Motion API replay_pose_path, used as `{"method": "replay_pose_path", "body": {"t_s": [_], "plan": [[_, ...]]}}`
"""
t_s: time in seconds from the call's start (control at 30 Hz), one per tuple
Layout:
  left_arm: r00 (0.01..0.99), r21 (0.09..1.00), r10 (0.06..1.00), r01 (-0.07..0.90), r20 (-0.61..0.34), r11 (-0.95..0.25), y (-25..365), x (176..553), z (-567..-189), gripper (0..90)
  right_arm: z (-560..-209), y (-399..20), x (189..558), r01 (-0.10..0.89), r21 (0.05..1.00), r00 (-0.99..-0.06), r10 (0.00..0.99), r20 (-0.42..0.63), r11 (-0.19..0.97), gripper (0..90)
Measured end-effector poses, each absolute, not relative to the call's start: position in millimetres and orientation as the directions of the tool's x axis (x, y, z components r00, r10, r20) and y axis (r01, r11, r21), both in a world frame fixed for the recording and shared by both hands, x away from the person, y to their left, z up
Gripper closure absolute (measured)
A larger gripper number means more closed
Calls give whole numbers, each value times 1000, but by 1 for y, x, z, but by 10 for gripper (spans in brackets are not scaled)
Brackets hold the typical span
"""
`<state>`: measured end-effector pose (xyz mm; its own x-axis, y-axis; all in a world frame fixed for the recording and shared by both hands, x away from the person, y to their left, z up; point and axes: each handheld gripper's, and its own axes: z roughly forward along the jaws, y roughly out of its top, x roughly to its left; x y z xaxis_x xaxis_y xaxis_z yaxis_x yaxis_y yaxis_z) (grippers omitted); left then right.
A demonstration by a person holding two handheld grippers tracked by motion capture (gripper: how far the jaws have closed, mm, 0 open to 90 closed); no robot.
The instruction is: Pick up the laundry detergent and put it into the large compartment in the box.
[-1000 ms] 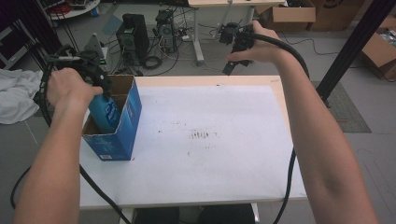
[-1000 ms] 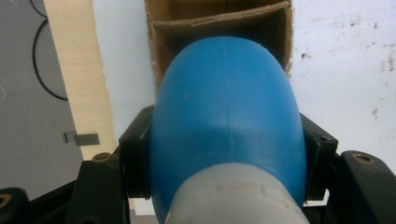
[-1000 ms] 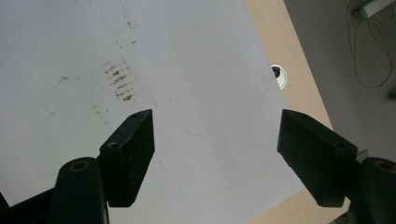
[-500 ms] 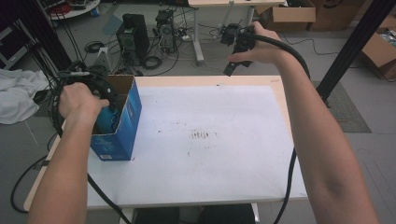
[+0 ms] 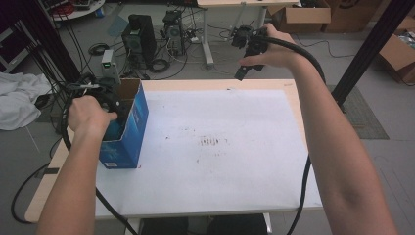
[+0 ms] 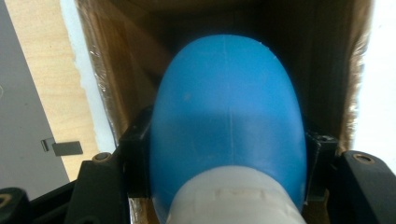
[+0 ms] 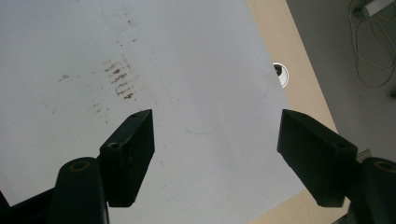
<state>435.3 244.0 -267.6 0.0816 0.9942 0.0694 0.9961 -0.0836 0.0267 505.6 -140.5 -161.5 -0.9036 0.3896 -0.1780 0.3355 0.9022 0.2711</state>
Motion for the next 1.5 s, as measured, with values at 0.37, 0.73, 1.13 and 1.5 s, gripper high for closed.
{"method": "replay_pose_path", "body": {"t_s": [0.37,0.73,1.13,1.5], "plan": [[86,32,994,996,61,-88,248,432,-279,381,-162,-142,505,337,278,-903,393,-176,899,275],[81,36,995,996,51,-83,248,431,-284,380,-164,-145,505,340,279,-903,395,-171,898,275],[68,57,996,996,54,-71,249,429,-284,374,-165,-144,504,339,280,-903,394,-170,898,275],[69,73,997,995,43,-72,249,428,-276,329,-165,-145,503,341,284,-903,396,-167,896,275]]}}
